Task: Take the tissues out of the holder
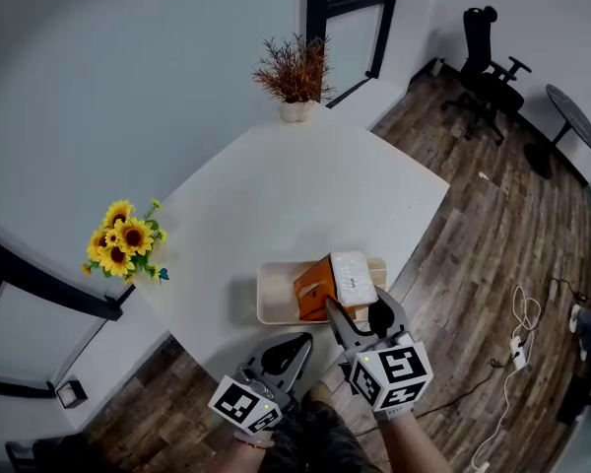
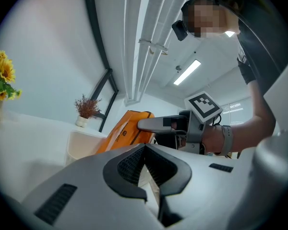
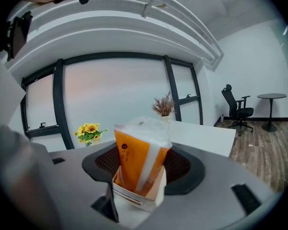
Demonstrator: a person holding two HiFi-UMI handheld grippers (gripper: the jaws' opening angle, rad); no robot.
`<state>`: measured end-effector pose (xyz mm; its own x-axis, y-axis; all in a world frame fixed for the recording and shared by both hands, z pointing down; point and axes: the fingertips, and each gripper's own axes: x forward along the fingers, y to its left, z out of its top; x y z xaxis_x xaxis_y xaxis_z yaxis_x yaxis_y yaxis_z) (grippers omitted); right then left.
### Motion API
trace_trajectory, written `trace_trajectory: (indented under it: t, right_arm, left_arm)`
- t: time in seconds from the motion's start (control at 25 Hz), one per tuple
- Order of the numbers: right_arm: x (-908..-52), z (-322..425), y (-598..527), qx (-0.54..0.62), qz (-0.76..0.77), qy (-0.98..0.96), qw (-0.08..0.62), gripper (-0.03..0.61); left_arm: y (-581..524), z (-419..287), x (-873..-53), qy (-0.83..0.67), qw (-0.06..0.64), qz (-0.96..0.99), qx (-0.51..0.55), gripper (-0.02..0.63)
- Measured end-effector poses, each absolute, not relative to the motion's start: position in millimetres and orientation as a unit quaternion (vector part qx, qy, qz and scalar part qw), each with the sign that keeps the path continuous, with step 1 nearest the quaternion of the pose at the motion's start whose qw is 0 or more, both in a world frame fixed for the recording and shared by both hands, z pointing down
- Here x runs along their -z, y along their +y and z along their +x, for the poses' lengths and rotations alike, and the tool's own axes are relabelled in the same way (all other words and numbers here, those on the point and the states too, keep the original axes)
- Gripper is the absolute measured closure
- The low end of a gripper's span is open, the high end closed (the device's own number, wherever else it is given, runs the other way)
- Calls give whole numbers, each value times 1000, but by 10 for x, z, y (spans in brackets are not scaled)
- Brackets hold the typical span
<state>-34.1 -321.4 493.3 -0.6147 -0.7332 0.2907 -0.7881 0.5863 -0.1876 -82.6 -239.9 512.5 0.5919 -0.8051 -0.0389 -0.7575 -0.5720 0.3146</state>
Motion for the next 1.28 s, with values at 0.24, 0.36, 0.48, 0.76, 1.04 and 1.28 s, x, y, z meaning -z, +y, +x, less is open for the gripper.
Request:
trace_trajectory:
  t: [0.24, 0.36, 0.48, 0.76, 1.04, 1.28]
  right_arm:
    - [-4775, -269, -3181, -148, 432, -886, 78, 313]
    - [-4694, -216, -3165, -147, 437, -885, 69, 313]
    - [-4604, -181, -3144, -141, 440, -885, 63, 313]
    - [-4386, -115, -3082, -134, 442, -886, 44, 313]
    - [-4250, -104, -3031, -129, 439, -888, 36, 313]
    - [-4193, -118, -2997, -123, 435, -891, 36, 313]
  left_arm:
    - [-2393, -799, -5021, -437, 126, 887, 83, 606]
    - [-2387, -780, -4965, -433, 121, 890, 79, 606]
    - [-2393, -777, -4903, -432, 120, 891, 79, 606]
    - [-2396, -745, -4734, -426, 111, 894, 80, 606]
    - [-2388, -772, -4621, -431, 108, 892, 86, 606]
    - [-2420, -824, -4558, -439, 104, 888, 87, 606]
